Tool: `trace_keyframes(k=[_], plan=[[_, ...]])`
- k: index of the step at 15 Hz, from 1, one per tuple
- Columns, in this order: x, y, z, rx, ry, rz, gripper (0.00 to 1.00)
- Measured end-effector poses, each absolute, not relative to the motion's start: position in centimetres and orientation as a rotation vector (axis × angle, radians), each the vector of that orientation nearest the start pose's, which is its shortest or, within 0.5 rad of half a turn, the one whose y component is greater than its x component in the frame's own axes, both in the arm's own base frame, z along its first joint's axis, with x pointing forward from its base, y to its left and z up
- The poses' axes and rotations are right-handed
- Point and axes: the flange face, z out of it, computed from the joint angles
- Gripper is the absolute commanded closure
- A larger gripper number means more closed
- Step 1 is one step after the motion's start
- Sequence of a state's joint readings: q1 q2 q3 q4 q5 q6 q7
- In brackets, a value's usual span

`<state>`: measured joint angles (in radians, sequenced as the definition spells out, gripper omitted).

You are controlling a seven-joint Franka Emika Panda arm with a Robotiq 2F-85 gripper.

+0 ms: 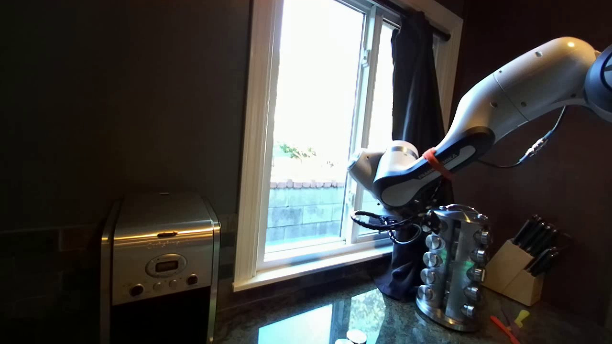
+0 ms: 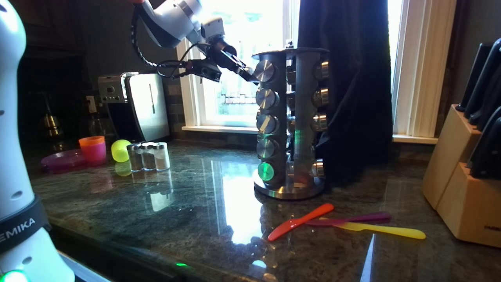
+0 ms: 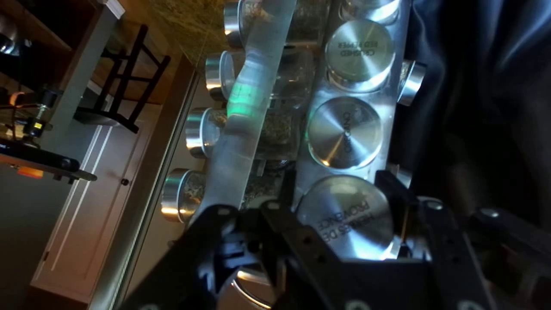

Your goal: Pick up one spice cellar and place it on the spice rack

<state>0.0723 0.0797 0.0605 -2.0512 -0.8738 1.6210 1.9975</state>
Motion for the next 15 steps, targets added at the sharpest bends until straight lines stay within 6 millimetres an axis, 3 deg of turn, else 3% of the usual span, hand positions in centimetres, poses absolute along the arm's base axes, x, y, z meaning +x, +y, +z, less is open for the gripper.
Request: trace_keyframes(k=[15], plan=[[52.2, -4.5, 40.3, 1.649, -1.578, 0.57, 0.76]])
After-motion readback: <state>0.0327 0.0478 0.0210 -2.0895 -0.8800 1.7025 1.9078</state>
